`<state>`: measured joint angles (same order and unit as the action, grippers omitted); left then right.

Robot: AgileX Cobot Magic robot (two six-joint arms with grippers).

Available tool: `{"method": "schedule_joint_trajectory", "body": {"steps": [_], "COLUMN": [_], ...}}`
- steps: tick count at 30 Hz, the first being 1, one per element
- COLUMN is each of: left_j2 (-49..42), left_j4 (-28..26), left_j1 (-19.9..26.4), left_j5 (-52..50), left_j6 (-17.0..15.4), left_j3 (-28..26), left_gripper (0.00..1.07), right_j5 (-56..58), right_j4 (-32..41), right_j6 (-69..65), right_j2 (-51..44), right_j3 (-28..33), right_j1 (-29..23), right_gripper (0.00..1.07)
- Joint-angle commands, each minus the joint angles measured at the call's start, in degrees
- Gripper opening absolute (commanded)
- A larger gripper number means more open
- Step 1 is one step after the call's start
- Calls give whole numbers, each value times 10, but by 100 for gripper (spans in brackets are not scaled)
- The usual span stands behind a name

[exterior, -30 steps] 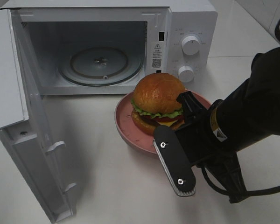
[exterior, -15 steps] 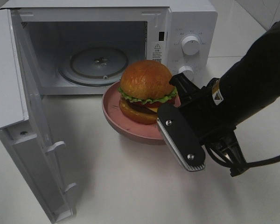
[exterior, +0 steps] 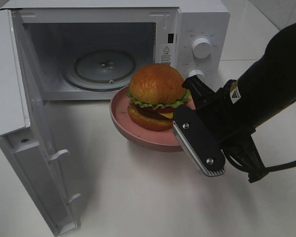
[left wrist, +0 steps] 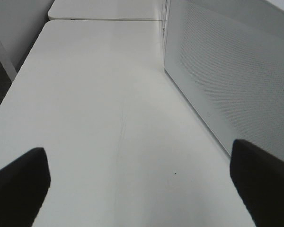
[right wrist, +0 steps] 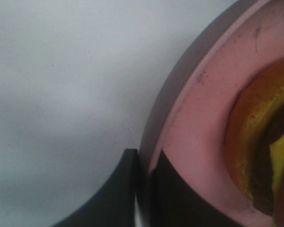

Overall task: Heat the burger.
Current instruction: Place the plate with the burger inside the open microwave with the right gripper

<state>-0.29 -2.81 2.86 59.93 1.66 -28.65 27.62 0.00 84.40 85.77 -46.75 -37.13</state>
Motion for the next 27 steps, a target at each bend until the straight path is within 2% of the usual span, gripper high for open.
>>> {"method": "schedule_joint_trajectory", "body": {"steps": [1,6,16,27], "left_j2": [-11,-11,-11,-11], "left_j4": [-1,-1,-1,-1], "left_j1": [-2,-2,-2,-2], "left_j5": [-4,-4,-4,-4], "left_j6": [-2,-2,-2,-2], "left_j3": [1,1,1,1], "left_gripper": [98,98,98,98], "right_j5": [-45,-62,-104,-97], "right_j4": [0,-6,-27,-25], "right_j6": [9,7,-6,-30], "right_j2": [-5,-5,33,100], "right_j3": [-9,-9,-16,-105], "right_j1": [3,2,-38,-38], "right_gripper": [0,0,0,0]}}
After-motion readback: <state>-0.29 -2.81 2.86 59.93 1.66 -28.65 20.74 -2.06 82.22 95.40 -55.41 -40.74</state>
